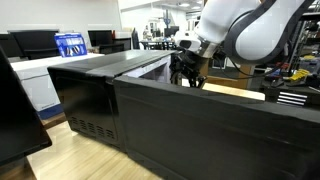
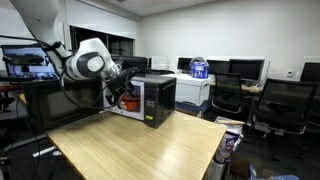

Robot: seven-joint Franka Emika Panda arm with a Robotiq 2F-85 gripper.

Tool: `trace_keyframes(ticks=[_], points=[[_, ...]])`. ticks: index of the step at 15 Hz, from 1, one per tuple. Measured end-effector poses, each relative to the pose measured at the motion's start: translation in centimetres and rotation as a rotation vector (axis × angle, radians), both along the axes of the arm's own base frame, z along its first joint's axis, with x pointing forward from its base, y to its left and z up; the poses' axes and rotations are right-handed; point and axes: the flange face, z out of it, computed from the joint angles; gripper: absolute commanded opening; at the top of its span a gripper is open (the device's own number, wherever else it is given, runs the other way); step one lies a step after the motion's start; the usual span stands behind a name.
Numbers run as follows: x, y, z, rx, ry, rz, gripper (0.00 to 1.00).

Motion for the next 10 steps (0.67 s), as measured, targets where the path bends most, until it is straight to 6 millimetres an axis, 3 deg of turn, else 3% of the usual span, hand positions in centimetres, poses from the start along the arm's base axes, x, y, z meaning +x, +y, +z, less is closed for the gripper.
trace_keyframes(ticks=[4, 10], points=[[0.3, 0.3, 2.4, 0.020, 0.062, -0.171, 1.00], [-0.4, 2.3, 2.7, 0.084, 0.141, -0.409, 1.00]])
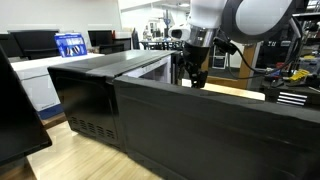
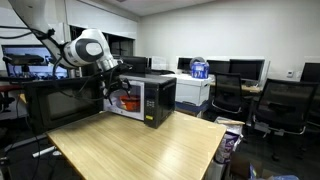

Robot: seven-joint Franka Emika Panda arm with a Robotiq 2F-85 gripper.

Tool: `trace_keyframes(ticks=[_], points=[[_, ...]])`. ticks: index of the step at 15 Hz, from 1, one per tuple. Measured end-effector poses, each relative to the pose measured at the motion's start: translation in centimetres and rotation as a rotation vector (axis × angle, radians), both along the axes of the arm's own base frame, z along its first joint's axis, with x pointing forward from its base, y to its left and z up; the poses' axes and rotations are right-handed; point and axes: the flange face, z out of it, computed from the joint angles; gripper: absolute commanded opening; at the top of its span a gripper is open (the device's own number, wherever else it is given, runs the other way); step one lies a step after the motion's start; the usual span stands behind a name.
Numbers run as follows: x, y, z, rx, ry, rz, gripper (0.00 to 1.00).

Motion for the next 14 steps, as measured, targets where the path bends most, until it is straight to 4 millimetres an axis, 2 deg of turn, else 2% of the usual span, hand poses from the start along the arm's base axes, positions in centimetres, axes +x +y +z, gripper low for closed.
trace_keyframes(ticks=[4, 5, 6, 10, 14], points=[[-0.01, 0.34, 0.11, 0.051, -0.026, -0.152, 1.00], [-0.01, 0.35, 0.11, 0.060, -0.031, -0.180, 0.75], [-0.01, 0.35, 0.11, 0.069, -0.035, -0.206, 0.73], [0.04, 0.32, 0.16, 0.114, -0.047, -0.296, 0.42], [0.12, 0.39, 0.23, 0.159, -0.050, -0.352, 0.16]])
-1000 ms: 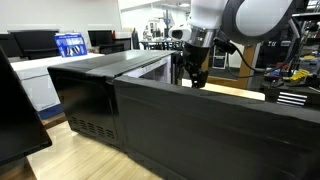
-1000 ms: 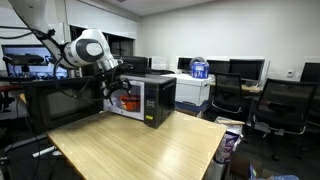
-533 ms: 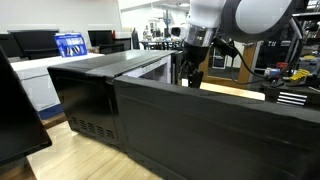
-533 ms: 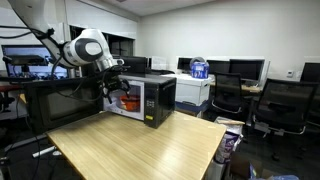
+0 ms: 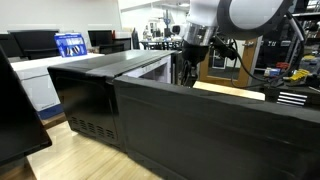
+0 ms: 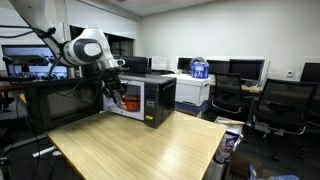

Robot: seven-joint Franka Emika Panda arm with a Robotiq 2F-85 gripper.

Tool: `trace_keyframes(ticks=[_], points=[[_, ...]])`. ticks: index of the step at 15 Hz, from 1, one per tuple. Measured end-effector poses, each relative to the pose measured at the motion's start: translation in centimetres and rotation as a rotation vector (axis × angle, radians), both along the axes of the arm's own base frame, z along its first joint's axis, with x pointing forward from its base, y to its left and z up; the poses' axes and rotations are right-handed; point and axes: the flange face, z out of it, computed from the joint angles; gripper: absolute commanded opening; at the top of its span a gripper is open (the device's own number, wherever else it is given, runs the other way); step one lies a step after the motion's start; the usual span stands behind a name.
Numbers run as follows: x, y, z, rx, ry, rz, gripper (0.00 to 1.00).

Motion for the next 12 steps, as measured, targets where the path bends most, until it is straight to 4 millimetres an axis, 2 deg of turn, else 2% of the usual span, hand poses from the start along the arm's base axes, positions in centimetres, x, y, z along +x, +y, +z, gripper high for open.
trace_keyframes(ticks=[2, 7, 12], points=[[0.1, 0.1, 0.1, 0.012, -0.013, -0.007, 0.01], [0.4, 0.5, 0.1, 0.028, -0.080, 0.007, 0.00], [0.7, 0.7, -1.6, 0.049, -0.115, 0.005, 0.00]])
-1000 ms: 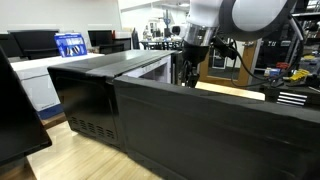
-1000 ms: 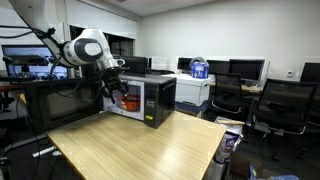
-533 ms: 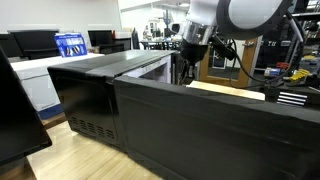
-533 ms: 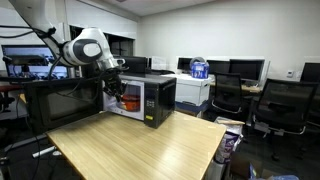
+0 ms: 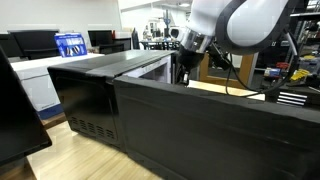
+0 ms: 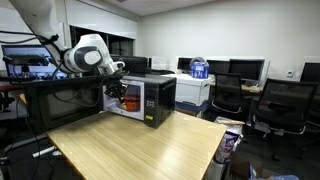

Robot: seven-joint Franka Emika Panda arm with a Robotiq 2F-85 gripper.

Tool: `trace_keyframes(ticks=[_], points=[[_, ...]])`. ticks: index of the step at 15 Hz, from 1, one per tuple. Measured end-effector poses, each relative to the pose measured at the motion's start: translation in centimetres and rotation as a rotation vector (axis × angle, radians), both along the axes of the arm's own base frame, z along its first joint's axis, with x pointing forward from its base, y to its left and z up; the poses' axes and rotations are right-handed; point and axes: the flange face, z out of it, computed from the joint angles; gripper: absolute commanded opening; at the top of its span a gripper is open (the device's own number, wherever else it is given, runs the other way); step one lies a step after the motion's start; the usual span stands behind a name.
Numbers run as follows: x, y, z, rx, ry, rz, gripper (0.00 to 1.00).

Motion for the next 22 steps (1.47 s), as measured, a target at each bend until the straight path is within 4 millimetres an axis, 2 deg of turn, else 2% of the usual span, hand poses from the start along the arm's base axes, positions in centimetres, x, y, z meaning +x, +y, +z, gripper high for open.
trace_keyframes(ticks=[3, 8, 13, 19, 22], points=[[0.3, 0.1, -0.9, 0.015, -0.018, -0.010, 0.00], [0.9, 0.5, -1.3, 0.045, -0.127, 0.009, 0.00], [1.1, 0.9, -3.0, 0.072, -0.199, 0.027, 0.00], [1.1, 0.2, -4.5, 0.095, -0.290, 0.027, 0.00], [1.8, 1.0, -4.0, 0.093, -0.304, 0.061, 0.00]])
